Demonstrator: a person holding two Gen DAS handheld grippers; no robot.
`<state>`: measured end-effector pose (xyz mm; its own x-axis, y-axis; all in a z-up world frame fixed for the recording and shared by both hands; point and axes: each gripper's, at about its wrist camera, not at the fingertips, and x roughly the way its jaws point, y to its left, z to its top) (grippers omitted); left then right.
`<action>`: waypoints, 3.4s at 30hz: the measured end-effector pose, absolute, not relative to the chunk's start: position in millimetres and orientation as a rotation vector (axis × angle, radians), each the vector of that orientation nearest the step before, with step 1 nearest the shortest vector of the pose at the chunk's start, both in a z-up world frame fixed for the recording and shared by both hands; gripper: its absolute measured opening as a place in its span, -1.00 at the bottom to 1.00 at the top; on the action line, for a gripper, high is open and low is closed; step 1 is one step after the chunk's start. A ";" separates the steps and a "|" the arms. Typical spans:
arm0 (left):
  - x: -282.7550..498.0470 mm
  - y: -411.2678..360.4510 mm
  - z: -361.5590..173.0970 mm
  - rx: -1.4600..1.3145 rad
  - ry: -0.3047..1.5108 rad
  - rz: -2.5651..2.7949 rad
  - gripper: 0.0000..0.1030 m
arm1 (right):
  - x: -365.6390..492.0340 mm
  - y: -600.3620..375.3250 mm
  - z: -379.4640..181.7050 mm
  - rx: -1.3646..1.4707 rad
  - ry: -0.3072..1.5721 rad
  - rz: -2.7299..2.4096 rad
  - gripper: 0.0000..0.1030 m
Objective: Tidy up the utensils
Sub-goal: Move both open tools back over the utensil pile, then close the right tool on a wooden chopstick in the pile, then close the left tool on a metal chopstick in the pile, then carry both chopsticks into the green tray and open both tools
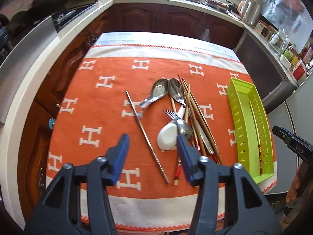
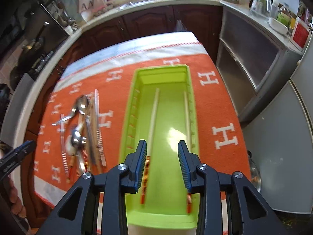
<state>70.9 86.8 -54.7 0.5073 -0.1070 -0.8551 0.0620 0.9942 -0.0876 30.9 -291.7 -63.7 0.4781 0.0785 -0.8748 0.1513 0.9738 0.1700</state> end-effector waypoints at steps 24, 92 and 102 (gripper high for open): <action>57.2 117.3 -100.0 -0.141 1.008 -0.135 0.02 | 31.7 -129.9 -75.7 0.130 0.979 0.218 0.02; 57.1 -22.6 -59.6 -0.034 0.955 -0.383 -0.94 | 6.6 -232.3 -71.4 0.381 0.970 0.176 -0.87; 63.9 -132.8 -56.3 0.018 1.000 -0.511 -0.94 | -5.5 -312.8 -76.9 0.416 0.988 0.033 -0.87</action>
<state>63.9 -132.8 -56.3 0.4329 -0.4015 -0.8071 0.4180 0.8827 -0.2149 -5.5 -312.8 -76.9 0.5569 0.2134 -0.8027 0.1599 0.9208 0.3557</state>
